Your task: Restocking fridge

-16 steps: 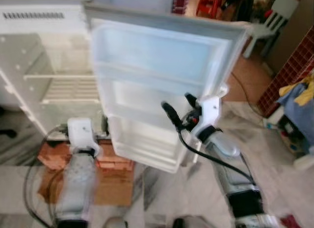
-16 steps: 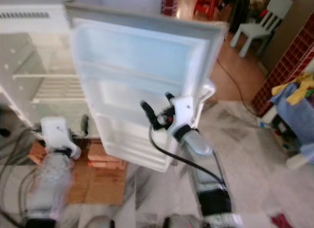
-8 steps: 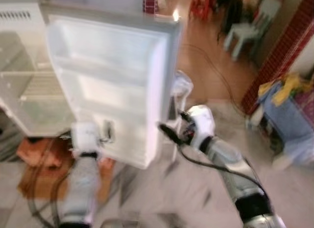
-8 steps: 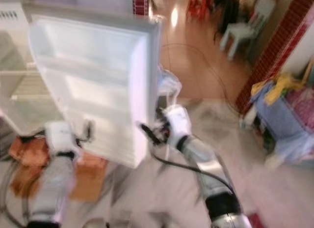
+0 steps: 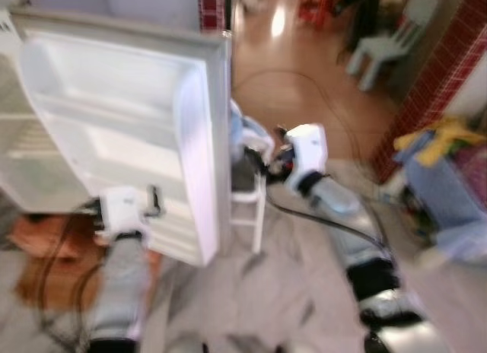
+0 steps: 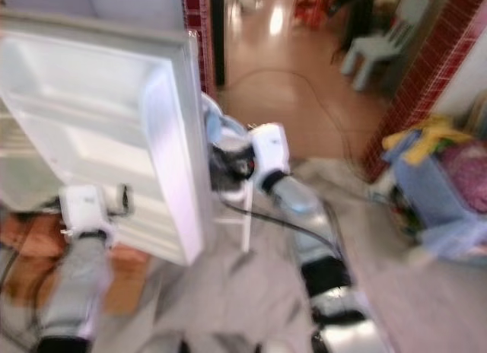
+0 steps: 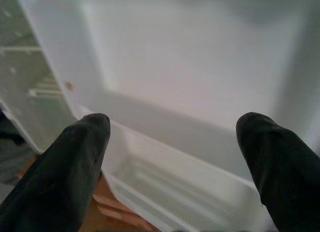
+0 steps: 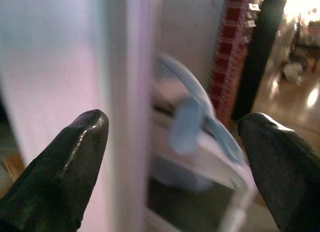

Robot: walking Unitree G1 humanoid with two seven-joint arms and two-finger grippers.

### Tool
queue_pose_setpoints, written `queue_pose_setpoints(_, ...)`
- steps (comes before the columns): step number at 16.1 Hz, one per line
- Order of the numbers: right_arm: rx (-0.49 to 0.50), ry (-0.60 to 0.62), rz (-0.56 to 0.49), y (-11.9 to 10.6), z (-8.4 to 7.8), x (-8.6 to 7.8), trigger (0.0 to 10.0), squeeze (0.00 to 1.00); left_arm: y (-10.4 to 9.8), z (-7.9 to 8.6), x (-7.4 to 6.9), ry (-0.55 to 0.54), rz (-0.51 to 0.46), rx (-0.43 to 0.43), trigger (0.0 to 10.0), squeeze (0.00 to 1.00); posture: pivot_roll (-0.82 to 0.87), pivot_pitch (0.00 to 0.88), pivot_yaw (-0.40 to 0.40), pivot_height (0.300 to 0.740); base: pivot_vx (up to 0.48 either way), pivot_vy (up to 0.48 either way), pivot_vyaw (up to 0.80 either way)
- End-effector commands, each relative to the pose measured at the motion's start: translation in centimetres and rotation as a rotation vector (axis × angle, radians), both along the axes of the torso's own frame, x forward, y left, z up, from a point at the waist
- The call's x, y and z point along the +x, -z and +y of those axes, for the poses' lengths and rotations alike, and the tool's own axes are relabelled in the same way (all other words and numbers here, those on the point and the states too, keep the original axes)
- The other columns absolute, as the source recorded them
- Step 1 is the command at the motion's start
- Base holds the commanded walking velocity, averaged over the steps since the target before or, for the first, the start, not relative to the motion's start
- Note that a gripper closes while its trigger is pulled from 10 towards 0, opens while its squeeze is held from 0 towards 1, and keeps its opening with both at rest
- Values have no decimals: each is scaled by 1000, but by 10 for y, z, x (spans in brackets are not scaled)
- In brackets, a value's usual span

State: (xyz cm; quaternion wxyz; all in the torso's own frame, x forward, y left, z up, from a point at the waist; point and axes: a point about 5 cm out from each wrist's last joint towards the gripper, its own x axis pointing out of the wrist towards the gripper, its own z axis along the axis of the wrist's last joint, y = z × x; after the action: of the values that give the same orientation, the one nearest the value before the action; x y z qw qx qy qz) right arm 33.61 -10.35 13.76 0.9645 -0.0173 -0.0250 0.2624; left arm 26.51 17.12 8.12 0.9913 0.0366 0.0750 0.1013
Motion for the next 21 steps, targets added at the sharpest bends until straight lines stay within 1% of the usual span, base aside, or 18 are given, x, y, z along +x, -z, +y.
queue_pose_setpoints(1,5,0,-26,-8,13,6,10000,0,8,10,-7,-31,61,31,10000,0,112,45,-38,740,0,0,788)
queue_pose_setpoints(2,11,17,-24,-9,17,9,10000,0,13,10,-9,-18,101,34,10000,0,112,45,-38,740,0,0,788)
queue_pose_setpoints(3,30,24,-27,-12,24,13,10000,0,20,8,-12,-1,160,37,10000,0,119,45,-39,740,0,0,788)
queue_pose_setpoints(4,37,28,-36,-15,32,17,10000,0,28,7,-16,10,221,15,10000,0,120,45,-39,740,0,0,788)
queue_pose_setpoints(6,44,20,-56,-25,48,22,10000,0,29,1,-16,40,238,9,10000,0,122,43,-40,740,0,0,788)
queue_pose_setpoints(10,112,-24,-61,-41,79,25,10000,0,29,3,-16,32,253,-4,10000,0,132,42,-43,740,0,0,731)
queue_pose_setpoints(11,140,-84,-53,-43,89,22,10000,0,29,2,-17,44,272,-1,10000,0,142,42,-50,740,0,0,494)
queue_pose_setpoints(12,200,-205,-24,-45,97,15,10000,0,30,1,-18,51,282,0,10000,0,144,42,-51,740,0,0,0)
queue_pose_setpoints(13,266,-382,6,-48,104,2,10000,0,32,1,-19,53,296,-1,10000,0,147,42,-54,740,0,0,0)
queue_pose_setpoints(14,311,-641,43,-51,105,-20,10000,0,33,1,-20,55,307,-2,10000,0,148,42,-55,740,0,0,0)
queue_pose_setpoints(15,301,-801,53,-51,92,-37,10000,0,34,1,-21,60,316,-5,10000,0,149,41,-55,740,0,0,0)
queue_pose_setpoints(16,248,-819,76,-41,66,-39,10000,0,34,0,-21,70,322,-4,10000,0,144,41,-51,740,0,0,0)
queue_pose_setpoints(17,215,-776,85,-35,56,-34,10000,0,34,0,-21,73,323,0,10000,0,143,42,-49,740,0,0,0)
queue_pose_setpoints(18,111,-688,98,-21,38,-23,10000,0,35,-1,-21,93,337,-1,10000,0,139,42,-47,740,0,0,0)
queue_pose_setpoints(19,-55,-566,115,-4,17,-11,10000,0,37,-3,-22,113,363,-6,10000,0,136,43,-43,740,0,0,0)
queue_pose_setpoints(20,-257,-377,131,14,-5,6,10000,0,40,-4,-23,123,386,-1,10000,0,136,43,-42,740,0,0,0)
queue_pose_setpoints(21,-377,-236,124,21,-21,17,10000,0,42,-4,-25,128,408,-2,10000,0,139,44,-40,740,0,0,0)
